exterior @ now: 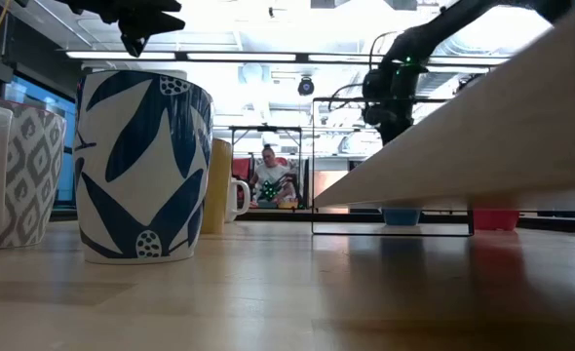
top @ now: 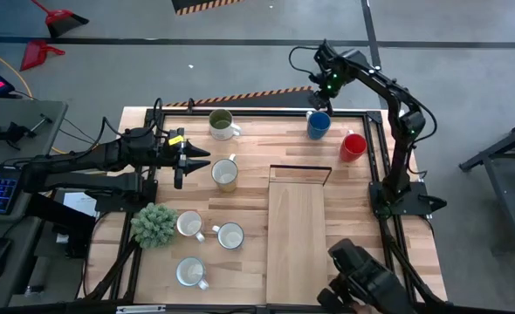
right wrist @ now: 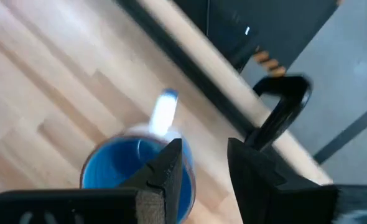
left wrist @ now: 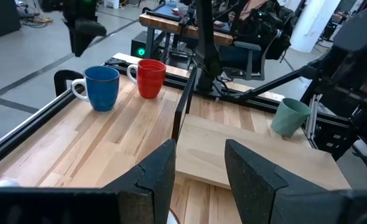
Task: Place coffee mugs
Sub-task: Put the blue mug on the shelf
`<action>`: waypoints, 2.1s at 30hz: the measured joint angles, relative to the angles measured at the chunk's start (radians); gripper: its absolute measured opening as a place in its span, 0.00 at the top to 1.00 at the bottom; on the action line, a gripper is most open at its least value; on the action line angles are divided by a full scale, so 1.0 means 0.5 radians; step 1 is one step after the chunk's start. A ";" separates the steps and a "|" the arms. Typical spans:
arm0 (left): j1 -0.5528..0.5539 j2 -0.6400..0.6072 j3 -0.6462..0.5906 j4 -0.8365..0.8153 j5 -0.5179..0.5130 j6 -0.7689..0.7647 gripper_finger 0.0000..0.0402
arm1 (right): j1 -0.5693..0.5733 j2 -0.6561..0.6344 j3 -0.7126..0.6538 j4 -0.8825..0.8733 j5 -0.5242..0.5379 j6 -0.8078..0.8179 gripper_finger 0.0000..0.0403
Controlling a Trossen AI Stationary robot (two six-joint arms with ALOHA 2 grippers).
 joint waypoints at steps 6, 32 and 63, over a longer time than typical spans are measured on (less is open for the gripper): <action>0.000 0.000 0.000 -0.015 0.000 0.013 0.68 | 0.000 -0.019 0.021 -0.133 -0.040 0.003 0.73; -0.001 0.000 0.000 -0.030 0.000 0.058 0.68 | 0.393 -0.719 -0.806 0.246 -0.010 0.331 0.73; 0.000 0.000 0.000 -0.024 -0.014 0.016 0.68 | 0.398 -0.942 -1.382 0.791 0.078 -0.240 0.73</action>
